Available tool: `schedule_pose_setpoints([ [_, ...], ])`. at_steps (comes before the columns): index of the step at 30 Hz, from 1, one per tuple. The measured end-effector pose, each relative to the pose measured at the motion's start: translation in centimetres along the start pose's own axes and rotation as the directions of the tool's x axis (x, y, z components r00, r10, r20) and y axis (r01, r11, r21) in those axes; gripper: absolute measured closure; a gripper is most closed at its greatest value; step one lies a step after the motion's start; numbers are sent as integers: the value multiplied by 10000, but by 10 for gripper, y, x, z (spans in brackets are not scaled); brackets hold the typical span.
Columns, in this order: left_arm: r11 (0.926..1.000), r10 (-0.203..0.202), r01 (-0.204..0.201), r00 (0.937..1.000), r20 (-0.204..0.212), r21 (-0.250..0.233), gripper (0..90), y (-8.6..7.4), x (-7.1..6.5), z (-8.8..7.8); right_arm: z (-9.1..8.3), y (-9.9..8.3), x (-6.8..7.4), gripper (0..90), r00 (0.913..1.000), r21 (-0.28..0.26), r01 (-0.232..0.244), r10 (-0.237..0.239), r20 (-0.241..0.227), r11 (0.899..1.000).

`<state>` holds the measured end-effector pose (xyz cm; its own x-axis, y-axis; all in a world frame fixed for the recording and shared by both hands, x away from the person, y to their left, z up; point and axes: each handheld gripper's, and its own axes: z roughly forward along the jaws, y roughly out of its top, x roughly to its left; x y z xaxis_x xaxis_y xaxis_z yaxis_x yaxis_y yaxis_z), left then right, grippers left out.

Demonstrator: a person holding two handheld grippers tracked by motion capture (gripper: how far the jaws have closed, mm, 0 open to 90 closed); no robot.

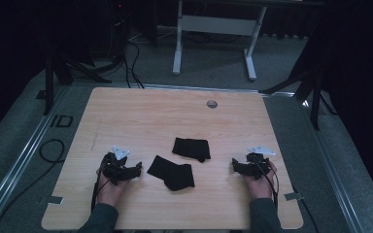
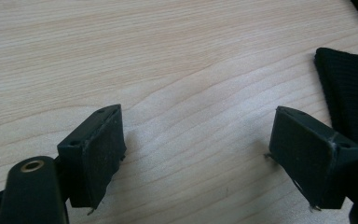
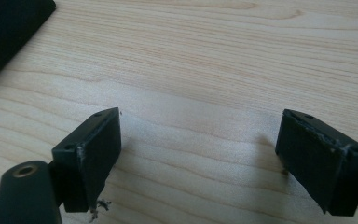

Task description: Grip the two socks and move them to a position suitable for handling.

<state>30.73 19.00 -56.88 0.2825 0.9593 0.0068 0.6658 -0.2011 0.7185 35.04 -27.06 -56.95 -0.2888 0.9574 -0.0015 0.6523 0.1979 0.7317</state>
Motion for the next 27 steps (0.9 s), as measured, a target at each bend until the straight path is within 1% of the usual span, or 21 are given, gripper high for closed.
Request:
schedule_pose_setpoints([
  [7,9999,122,-122,9999,105,37,160,0,-1,0,-1,-1,2,136,10000,37,35,-35,-39,10000],
  [19,9999,133,-133,9998,137,34,160,0,-2,0,-4,0,5,151,10000,293,67,-65,-65,9995],
  [21,9999,132,-132,9998,138,29,161,0,-2,0,-5,0,5,179,9999,317,109,-106,-87,9994],
  [23,9999,129,-129,9998,137,1,164,0,-2,0,-7,0,6,239,9999,368,129,-125,-118,9992],
  [24,9998,175,-175,9997,140,31,169,0,-2,0,-8,1,7,290,9998,383,169,-164,-125,9991],
  [27,9998,189,-188,9997,177,-26,203,-1,-4,-2,-11,1,9,348,9996,458,237,-230,-156,9987],
])
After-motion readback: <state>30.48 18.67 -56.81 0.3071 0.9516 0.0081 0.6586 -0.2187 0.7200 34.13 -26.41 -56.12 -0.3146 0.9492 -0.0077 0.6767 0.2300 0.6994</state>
